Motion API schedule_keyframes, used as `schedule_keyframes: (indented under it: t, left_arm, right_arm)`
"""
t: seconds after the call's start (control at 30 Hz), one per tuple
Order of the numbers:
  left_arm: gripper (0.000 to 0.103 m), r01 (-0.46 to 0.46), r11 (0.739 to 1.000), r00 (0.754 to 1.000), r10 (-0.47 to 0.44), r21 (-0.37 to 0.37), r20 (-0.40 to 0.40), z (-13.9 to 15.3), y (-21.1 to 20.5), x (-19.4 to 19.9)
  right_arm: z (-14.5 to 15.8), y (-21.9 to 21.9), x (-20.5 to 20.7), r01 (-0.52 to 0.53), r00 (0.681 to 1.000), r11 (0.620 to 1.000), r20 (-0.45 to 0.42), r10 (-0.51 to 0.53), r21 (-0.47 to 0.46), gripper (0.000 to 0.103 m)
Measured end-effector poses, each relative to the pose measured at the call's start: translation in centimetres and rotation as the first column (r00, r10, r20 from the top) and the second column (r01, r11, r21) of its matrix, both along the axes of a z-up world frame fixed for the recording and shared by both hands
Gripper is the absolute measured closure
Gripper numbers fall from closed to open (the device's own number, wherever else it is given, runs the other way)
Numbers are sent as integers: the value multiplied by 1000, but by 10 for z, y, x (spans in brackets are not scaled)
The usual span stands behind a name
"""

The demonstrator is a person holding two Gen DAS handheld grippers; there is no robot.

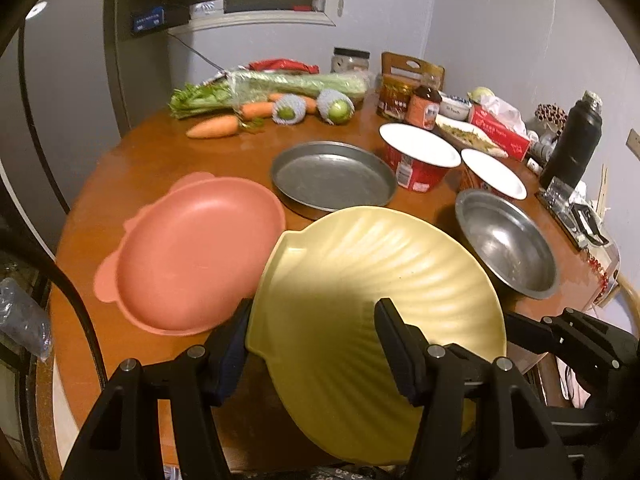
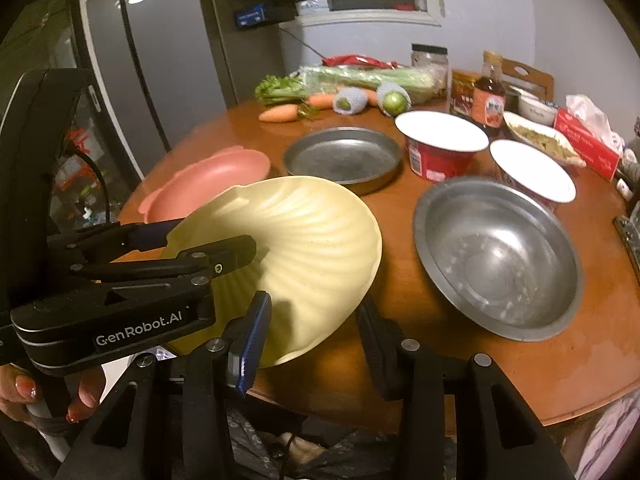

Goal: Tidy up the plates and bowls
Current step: 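Carry the yellow shell plate with the left gripper over the pink plate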

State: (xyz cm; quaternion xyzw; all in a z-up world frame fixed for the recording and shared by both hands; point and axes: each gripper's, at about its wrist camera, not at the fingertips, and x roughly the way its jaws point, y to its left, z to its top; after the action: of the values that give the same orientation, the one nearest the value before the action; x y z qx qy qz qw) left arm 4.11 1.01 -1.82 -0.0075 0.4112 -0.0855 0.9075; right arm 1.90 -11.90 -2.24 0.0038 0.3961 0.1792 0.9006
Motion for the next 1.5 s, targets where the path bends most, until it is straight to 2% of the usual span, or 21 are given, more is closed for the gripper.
schedule_keyframes:
  t: [0.37, 0.63, 0.9, 1.5]
  left_arm:
    - [42, -90, 996, 994, 90, 2, 69, 29, 37, 3]
    - [42, -156, 988, 984, 153, 21, 96, 40, 73, 19]
    - [42, -189, 981, 980, 187, 31, 73, 31, 97, 41]
    - [42, -195, 978, 981, 195, 71, 1, -5, 111, 71]
  right_arm:
    - [31, 38, 5, -48, 994, 999, 94, 49, -12, 57]
    - [43, 71, 30, -103, 987, 995, 126, 102, 5, 57]
    - [38, 100, 61, -125, 986, 992, 109, 122, 18, 57]
    - [6, 121, 87, -119, 993, 993, 19, 118, 14, 57]
